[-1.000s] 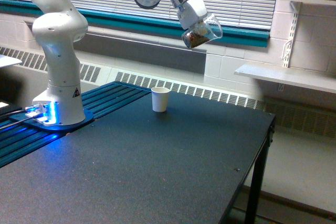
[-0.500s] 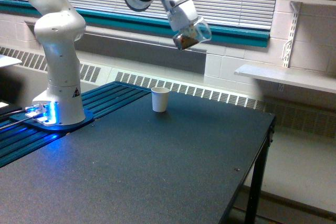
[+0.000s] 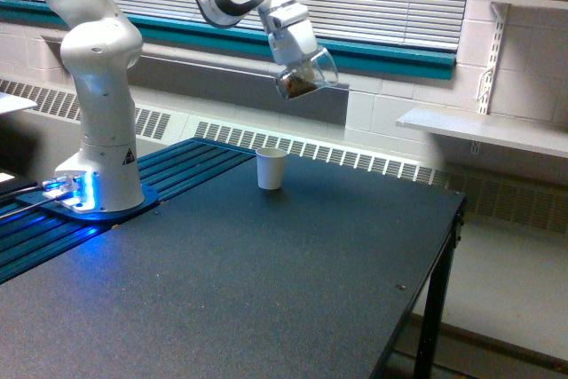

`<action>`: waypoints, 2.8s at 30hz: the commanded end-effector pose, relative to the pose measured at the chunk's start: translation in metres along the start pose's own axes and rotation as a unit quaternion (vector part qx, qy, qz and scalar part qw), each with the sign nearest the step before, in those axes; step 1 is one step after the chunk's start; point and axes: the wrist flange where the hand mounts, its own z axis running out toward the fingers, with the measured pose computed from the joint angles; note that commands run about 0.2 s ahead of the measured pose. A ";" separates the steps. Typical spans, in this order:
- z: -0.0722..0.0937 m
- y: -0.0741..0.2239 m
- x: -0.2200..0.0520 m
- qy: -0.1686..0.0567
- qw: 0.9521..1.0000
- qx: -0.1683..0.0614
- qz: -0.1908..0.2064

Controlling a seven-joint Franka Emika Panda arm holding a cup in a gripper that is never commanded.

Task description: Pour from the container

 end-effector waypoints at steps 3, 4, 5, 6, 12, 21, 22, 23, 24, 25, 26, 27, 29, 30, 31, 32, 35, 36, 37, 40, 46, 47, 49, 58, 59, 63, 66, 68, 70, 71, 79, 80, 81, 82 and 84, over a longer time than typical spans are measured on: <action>0.002 -0.006 -0.021 -0.014 1.000 0.001 -0.001; 0.003 -0.006 -0.023 -0.015 1.000 0.000 -0.002; 0.003 -0.007 -0.025 -0.017 1.000 0.000 -0.002; 0.004 -0.007 -0.027 -0.019 1.000 0.001 -0.003; 0.004 -0.011 -0.039 -0.028 1.000 0.002 -0.008; 0.003 -0.017 -0.059 -0.046 0.999 0.004 -0.019; 0.004 -0.017 -0.061 -0.048 0.999 0.003 -0.020; 0.004 -0.017 -0.064 -0.051 0.998 0.004 -0.020; 0.004 -0.018 -0.066 -0.054 0.998 0.004 -0.021; 0.005 -0.018 -0.069 -0.057 0.998 0.005 -0.022; 0.005 -0.018 -0.071 -0.059 0.998 0.004 -0.023; 0.006 -0.018 -0.074 -0.061 0.998 0.004 -0.023; 0.006 -0.018 -0.078 -0.066 0.998 0.005 -0.023; 0.007 -0.018 -0.080 -0.068 0.997 0.005 -0.024; 0.008 -0.018 -0.082 -0.070 0.997 0.004 -0.024; 0.008 -0.017 -0.084 -0.072 0.997 0.004 -0.023; 0.010 -0.016 -0.090 -0.078 0.997 0.002 -0.022; 0.010 -0.016 -0.092 -0.080 0.997 0.001 -0.021; 0.010 -0.015 -0.094 -0.083 0.996 0.001 -0.020; 0.012 -0.013 -0.099 -0.088 0.996 -0.001 -0.017; 0.015 -0.006 -0.107 -0.097 0.995 -0.006 -0.005; 0.016 -0.005 -0.108 -0.099 0.995 -0.007 -0.002; 0.016 -0.003 -0.110 -0.103 0.995 -0.008 0.001; 0.016 -0.004 -0.115 -0.114 0.993 -0.007 0.014; 0.017 -0.004 -0.115 -0.115 0.993 -0.007 0.015; 0.018 -0.006 -0.119 -0.123 0.992 -0.004 0.017; 0.019 -0.007 -0.123 -0.130 0.991 -0.003 0.018; 0.020 -0.008 -0.127 -0.135 0.991 -0.003 0.017; 0.021 -0.009 -0.130 -0.141 0.990 -0.003 0.017; 0.022 -0.010 -0.132 -0.144 0.989 -0.003 0.017; 0.025 -0.011 -0.138 -0.155 0.988 -0.003 0.024; 0.026 -0.011 -0.138 -0.156 0.987 -0.003 0.026; 0.026 -0.010 -0.138 -0.156 0.987 -0.004 0.027; 0.026 -0.010 -0.138 -0.156 0.987 -0.004 0.029; 0.026 -0.010 -0.137 -0.158 0.987 -0.003 0.033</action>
